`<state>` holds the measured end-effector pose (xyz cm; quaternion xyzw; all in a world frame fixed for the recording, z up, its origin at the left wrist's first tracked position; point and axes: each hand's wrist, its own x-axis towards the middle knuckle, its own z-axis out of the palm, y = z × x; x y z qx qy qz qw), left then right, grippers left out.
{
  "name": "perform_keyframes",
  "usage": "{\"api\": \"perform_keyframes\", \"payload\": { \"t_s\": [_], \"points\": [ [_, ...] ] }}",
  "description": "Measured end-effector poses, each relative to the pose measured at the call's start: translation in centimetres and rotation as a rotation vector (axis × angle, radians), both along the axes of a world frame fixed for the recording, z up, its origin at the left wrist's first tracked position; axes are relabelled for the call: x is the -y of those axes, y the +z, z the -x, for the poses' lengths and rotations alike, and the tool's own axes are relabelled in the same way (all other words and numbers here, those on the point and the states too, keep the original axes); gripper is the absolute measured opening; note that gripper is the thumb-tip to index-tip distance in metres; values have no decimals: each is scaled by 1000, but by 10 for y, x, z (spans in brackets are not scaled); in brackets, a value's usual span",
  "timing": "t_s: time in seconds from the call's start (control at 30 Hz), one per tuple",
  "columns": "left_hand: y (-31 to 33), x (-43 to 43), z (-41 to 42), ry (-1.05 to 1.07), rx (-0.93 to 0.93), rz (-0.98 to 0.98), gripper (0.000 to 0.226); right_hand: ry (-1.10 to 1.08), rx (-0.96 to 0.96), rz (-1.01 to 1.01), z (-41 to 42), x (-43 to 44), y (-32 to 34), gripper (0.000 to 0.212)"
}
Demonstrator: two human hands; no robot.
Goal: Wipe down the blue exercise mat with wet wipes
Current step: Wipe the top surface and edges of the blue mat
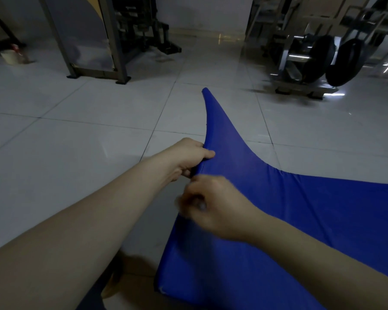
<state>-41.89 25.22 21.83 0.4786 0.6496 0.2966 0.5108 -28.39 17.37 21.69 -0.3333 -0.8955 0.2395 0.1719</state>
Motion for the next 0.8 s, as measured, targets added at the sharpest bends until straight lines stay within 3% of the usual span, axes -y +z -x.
{"api": "perform_keyframes", "payload": {
  "t_s": [0.1,0.2,0.3,0.37,0.53,0.63,0.8],
  "points": [
    [-2,-1,2,7,49,-12,19,180,74,12,9,19,3,6],
    [1,1,2,-14,92,-16,21,-46,-10,-93,2,-2,2,9],
    [4,5,0,-57,86,-24,9,-298,-81,-194,-11,-31,2,8],
    [2,6,0,-48,87,-23,12,-328,-86,-176,-13,-36,1,8],
    [-5,0,5,35,102,-24,16,61,-33,4,7,9,3,9],
    [-8,-2,6,55,113,-52,15,221,40,-46,12,24,-3,8],
    [-1,3,6,-67,214,-26,15,-229,-131,-220,-13,-22,-2,7]
  ]
}}
